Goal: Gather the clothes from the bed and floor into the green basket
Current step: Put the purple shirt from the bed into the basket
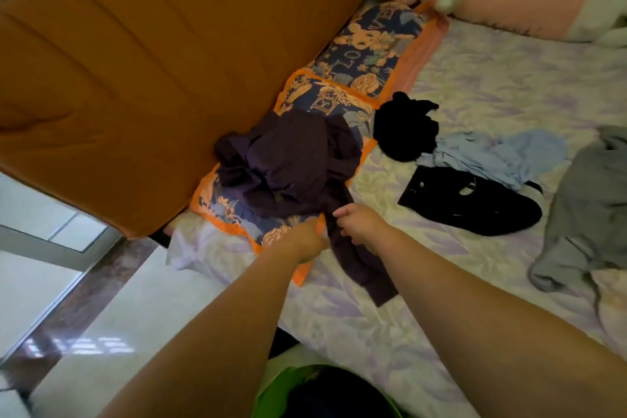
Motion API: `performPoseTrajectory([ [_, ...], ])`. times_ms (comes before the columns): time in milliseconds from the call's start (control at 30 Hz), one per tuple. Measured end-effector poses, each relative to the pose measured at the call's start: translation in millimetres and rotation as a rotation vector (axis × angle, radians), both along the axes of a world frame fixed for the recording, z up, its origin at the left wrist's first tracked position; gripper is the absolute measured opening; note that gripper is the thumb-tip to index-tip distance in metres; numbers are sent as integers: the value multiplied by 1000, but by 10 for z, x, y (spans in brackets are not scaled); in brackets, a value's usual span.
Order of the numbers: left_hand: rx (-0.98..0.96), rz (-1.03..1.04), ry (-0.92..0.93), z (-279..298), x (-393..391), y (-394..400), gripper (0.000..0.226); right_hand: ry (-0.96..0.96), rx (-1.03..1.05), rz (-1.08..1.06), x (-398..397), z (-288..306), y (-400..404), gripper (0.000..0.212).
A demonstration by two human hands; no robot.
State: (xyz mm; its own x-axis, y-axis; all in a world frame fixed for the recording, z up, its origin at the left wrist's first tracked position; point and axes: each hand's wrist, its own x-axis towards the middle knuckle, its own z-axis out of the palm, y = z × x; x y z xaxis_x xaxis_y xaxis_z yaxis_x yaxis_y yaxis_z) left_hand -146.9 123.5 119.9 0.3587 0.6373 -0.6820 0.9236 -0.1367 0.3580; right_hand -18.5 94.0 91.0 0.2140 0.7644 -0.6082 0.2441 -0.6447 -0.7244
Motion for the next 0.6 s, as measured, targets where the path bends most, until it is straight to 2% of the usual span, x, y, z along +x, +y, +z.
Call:
performPoseTrajectory([
  [67, 58, 61, 11, -140, 8, 262, 61, 12, 28, -7, 52, -168, 307, 31],
  [167, 90, 84, 12, -321, 48, 621, 53, 100, 29, -51, 25, -443, 746, 29],
  [233, 98, 113, -33, -458, 53, 845, 49, 297, -34, -125, -10, -657, 994, 22],
  [333, 132, 152, -44, -793, -26, 1109, 52, 561, -62, -349, -62, -974, 1320, 47],
  [433, 144, 166, -55, -966, -65, 1100, 54, 793, -20, -604, -98, -1217, 1521, 57],
  [533, 128, 238, -13, -1128, -139, 986, 58, 813, -27, -684, -117, -1413, 1648, 68],
  [600, 96, 298, 0, -1178, -149, 899, 66, 861, 17, -711, -74, -1442, 1687, 58],
])
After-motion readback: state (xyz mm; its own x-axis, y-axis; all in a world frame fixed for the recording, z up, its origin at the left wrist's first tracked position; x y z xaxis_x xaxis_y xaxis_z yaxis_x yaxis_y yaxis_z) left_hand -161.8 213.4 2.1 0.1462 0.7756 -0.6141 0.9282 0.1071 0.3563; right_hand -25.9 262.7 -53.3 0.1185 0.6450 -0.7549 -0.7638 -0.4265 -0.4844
